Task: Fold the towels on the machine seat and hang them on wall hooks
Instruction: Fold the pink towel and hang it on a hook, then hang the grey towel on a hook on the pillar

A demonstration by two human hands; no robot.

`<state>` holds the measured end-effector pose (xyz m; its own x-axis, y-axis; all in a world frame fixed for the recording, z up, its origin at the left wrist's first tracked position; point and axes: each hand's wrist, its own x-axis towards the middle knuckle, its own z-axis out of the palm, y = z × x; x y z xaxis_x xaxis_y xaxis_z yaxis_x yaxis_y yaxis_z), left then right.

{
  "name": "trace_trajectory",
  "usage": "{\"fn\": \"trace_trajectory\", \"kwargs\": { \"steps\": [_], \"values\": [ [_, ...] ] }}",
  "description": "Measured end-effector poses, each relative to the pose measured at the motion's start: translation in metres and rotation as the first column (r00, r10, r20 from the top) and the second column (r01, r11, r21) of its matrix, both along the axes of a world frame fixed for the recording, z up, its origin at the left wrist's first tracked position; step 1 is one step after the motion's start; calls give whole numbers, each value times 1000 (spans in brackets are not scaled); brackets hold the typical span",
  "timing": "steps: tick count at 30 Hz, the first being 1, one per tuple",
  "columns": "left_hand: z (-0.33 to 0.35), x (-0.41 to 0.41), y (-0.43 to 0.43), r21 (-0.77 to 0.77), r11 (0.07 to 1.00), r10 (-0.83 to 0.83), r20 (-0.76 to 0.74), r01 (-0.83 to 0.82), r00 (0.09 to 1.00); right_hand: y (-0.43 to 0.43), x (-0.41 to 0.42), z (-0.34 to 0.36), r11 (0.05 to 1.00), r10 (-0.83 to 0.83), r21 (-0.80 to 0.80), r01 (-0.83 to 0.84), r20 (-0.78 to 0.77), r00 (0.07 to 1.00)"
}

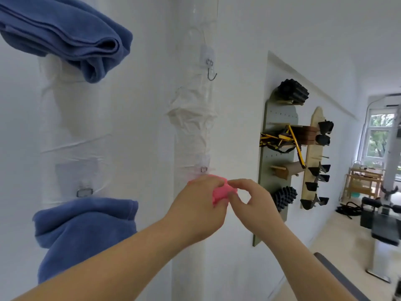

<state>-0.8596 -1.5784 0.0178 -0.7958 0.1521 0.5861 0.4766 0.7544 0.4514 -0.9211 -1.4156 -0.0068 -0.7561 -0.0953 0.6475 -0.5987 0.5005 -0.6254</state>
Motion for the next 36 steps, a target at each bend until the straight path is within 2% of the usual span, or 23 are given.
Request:
{"fn": "trace_trajectory", "kwargs": {
  "steps": [4, 8, 12, 17, 20, 22, 25, 28, 32, 36],
  "values": [
    [-61, 48, 25, 89, 989, -129, 117, 119, 985, 28, 60, -67, 988, -17, -145, 49, 213, 977],
    [-152, 98, 43, 136, 964, -264, 388, 228, 883, 63, 144, -169, 973, -151, -94, 213, 441, 884],
    [-248, 150, 56, 194, 930, -362, 613, 311, 702, 86, 246, -267, 925, -258, -29, 378, 683, 684],
    [-343, 234, 70, 225, 884, -413, 784, 409, 462, 79, 391, -340, 814, -348, 54, 579, 843, 410],
    [-386, 300, 80, 274, 834, -443, 850, 480, 284, 67, 480, -374, 742, -393, 123, 659, 876, 278],
    [-406, 344, 89, 308, 790, -467, 862, 530, 195, 63, 534, -388, 691, -412, 173, 702, 892, 186],
    [-418, 403, 99, 363, 739, -483, 873, 567, 71, 63, 600, -397, 622, -447, 221, 751, 888, 109],
    [-429, 444, 111, 362, 704, -467, 884, 611, 15, 74, 643, -404, 582, -452, 250, 774, 891, 52],
    [-451, 479, 131, 326, 704, -406, 914, 631, -19, 98, 691, -433, 533, -502, 329, 779, 865, -22],
    [-475, 519, 157, 295, 732, -314, 946, 614, -80, 127, 750, -462, 479, -499, 440, 759, 848, -177]
  ]
}}
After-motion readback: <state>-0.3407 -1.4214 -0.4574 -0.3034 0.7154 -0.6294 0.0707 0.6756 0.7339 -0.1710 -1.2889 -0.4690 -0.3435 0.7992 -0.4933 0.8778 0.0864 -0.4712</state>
